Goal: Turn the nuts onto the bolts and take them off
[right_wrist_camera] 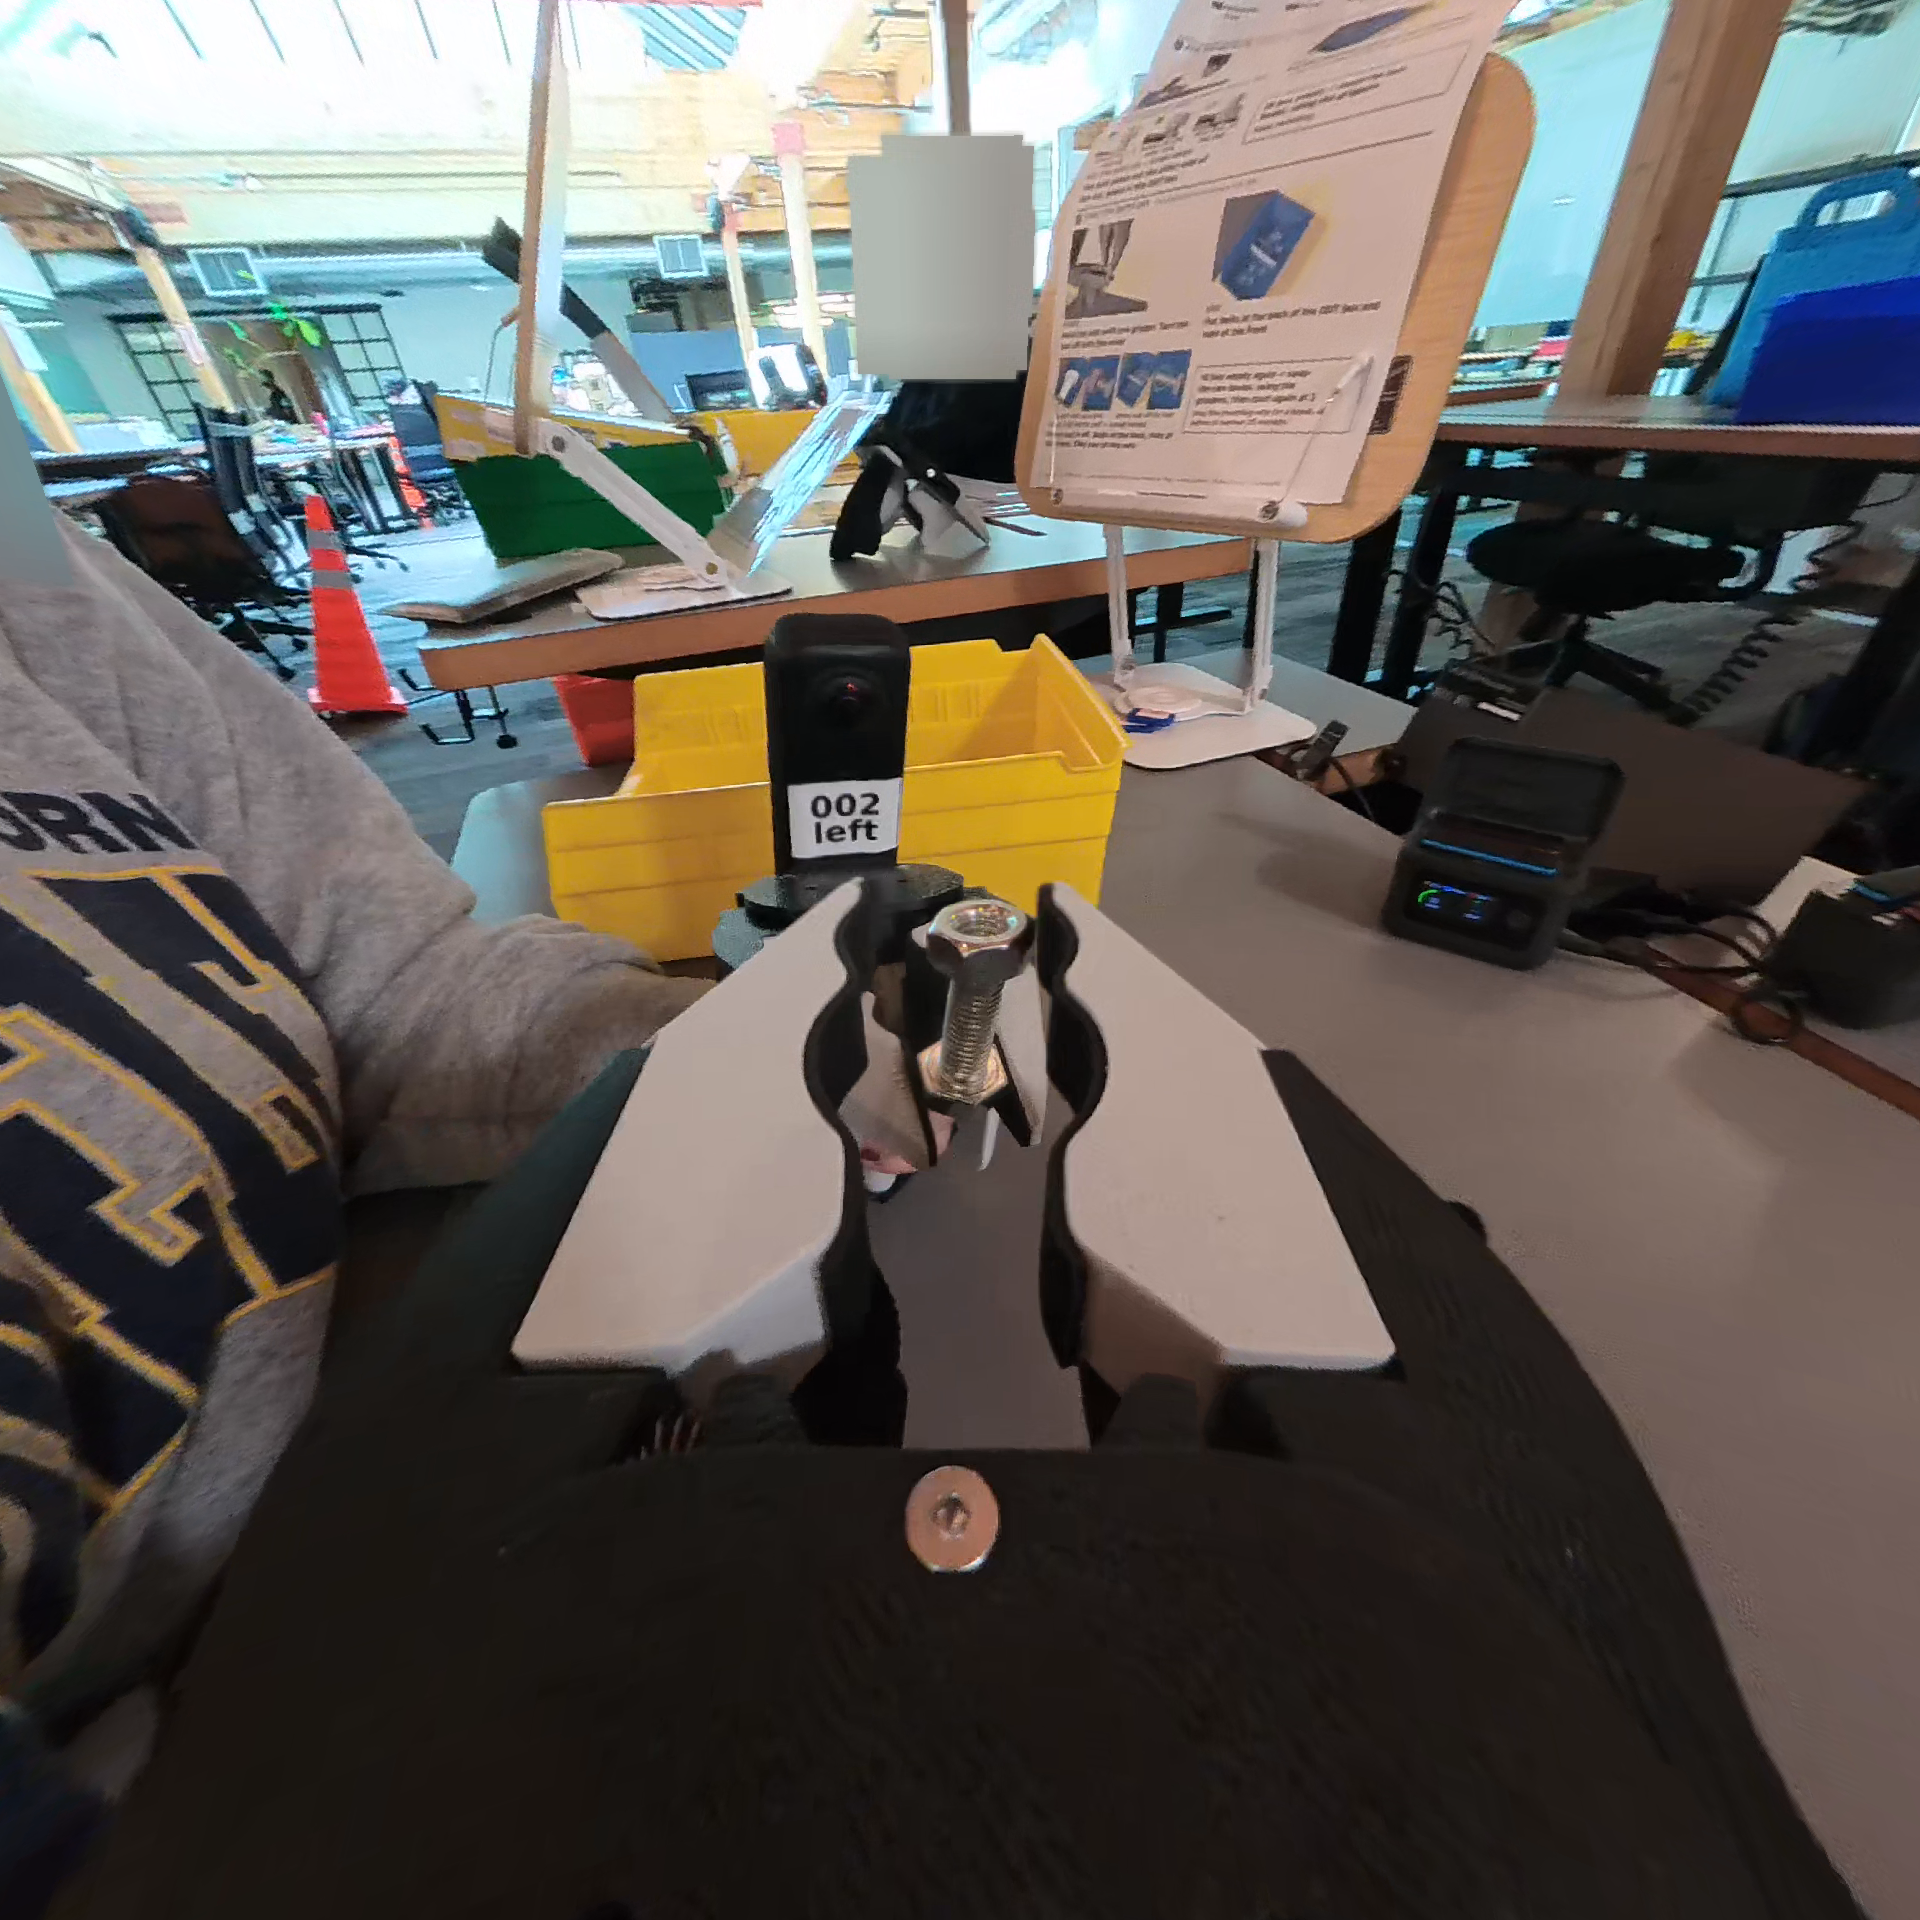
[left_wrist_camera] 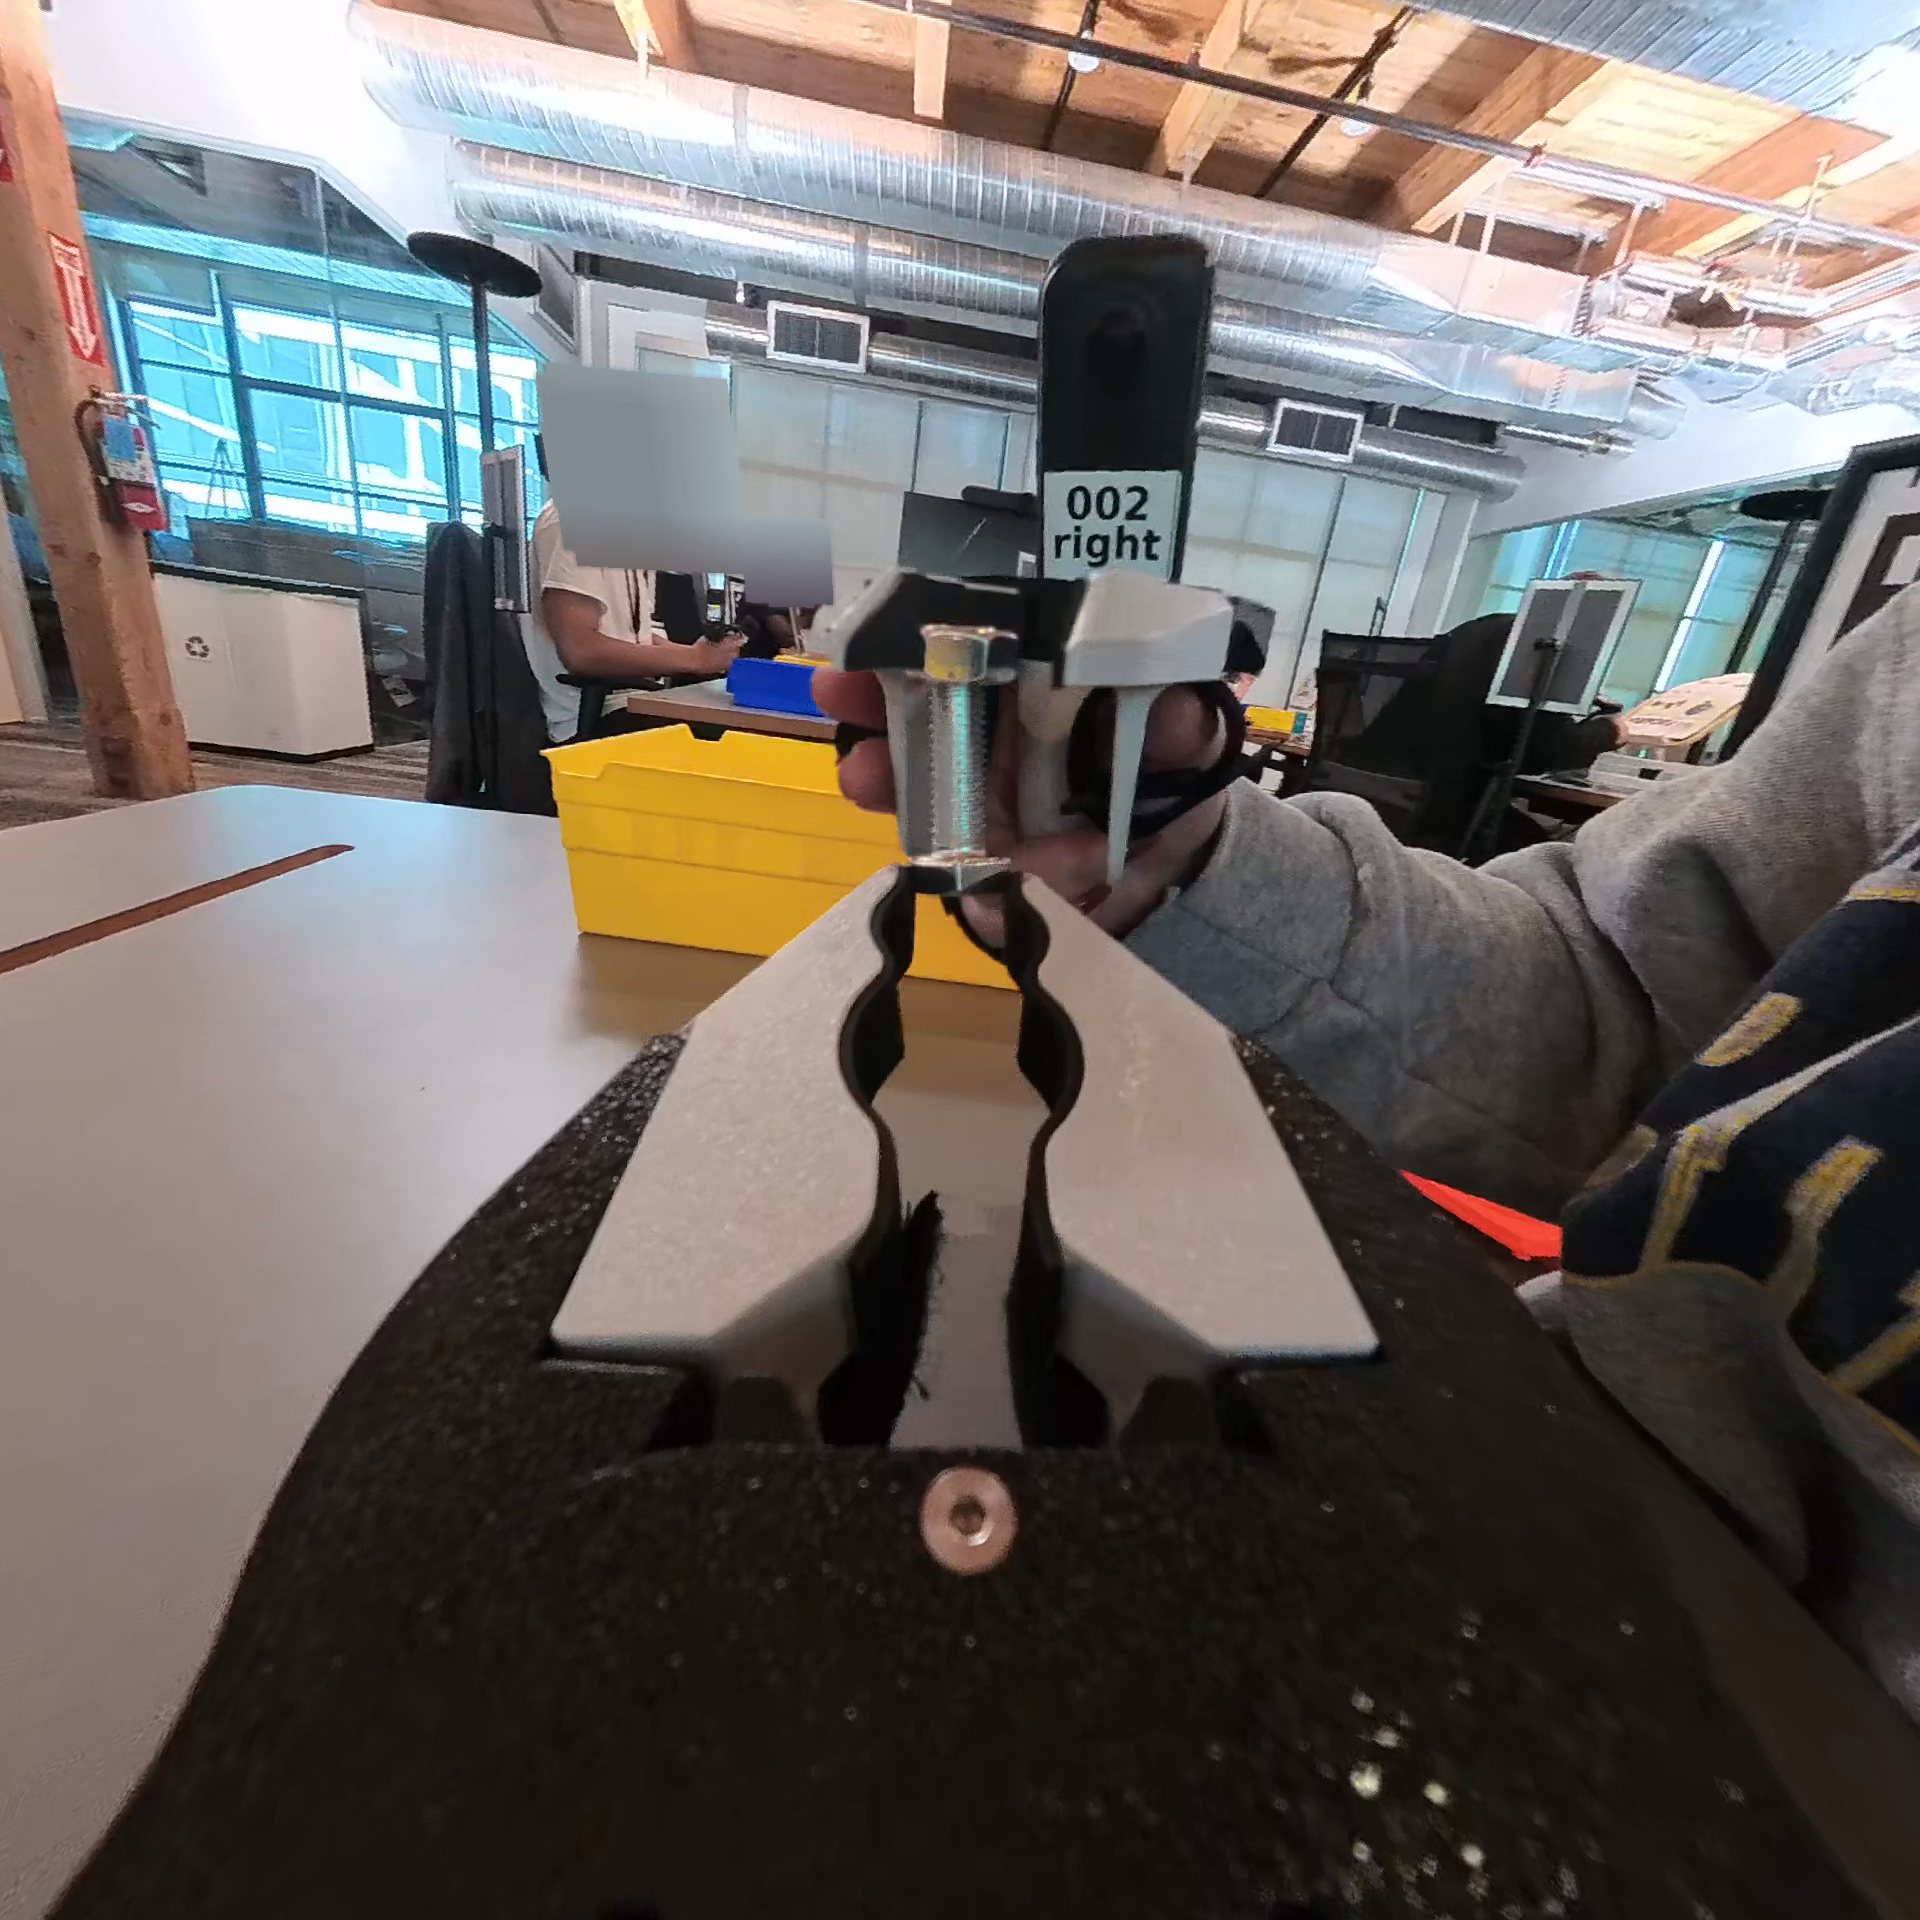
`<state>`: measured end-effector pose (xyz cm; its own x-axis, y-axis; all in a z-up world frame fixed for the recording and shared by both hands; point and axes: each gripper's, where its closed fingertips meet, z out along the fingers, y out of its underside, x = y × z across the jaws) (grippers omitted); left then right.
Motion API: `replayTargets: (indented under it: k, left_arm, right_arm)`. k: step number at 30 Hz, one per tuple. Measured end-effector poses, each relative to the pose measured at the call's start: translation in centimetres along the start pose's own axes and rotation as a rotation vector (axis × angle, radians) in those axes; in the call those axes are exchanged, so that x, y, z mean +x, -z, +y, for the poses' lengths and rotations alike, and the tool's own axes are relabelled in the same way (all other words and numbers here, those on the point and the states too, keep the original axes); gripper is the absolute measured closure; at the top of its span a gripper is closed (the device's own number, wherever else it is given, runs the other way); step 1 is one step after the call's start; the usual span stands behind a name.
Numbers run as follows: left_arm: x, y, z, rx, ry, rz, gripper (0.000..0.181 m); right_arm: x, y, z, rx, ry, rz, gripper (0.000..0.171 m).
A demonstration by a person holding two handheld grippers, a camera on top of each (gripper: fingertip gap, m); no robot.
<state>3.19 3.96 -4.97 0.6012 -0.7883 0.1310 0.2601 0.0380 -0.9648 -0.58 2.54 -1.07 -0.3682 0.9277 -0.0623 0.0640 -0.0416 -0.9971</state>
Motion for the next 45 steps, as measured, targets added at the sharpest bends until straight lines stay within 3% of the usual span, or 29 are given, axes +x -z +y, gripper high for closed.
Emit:
replayTargets:
  k: [3, 12, 17, 21, 24, 26, 30, 42, 45]
  left_arm:
    - [0.5, -0.1, 0.1, -0.006, -0.002, 0.025, 0.167]
    - [0.8, -0.2, -1.0, 0.078, 0.049, 0.029, 0.167]
    - [-0.2, -0.1, -1.0, 0.077, 0.030, -0.061, 0.167]
    - [-1.2, 0.1, -0.5, 0.042, -0.001, -0.140, 0.167]
    - [-1.3, 0.0, -0.2, 0.028, 0.004, -0.142, 0.167]
    - [-1.2, -0.1, -0.1, 0.024, 0.008, -0.136, 0.167]
    - [-1.8, 0.0, 0.4, -0.016, -0.008, -0.158, 0.167]
    - [-3.1, 0.6, 0.9, -0.055, -0.003, -0.210, 0.167]
    - [-2.8, 0.1, 1.6, -0.091, -0.015, -0.205, 0.167]
  right_arm:
    - [0.0, 0.1, 0.2, -0.012, 0.010, 0.000, 0.153]
    - [-0.3, 0.0, -1.2, 0.193, -0.023, 0.024, 0.154]
    - [1.0, -0.4, -1.4, 0.293, 0.047, 0.249, 0.153]
    - [2.2, -0.4, -1.0, 0.282, 0.073, 0.495, 0.154]
    - [2.5, -0.1, -0.7, 0.253, 0.105, 0.568, 0.154]
    - [2.4, 0.1, -0.6, 0.249, 0.134, 0.563, 0.152]
    - [1.9, -0.2, -0.2, 0.201, 0.093, 0.478, 0.120]
    - [2.1, 0.6, 0.6, 0.138, 0.079, 0.474, 0.119]
    - [2.9, 0.0, 0.9, 0.102, 0.095, 0.509, 0.128]
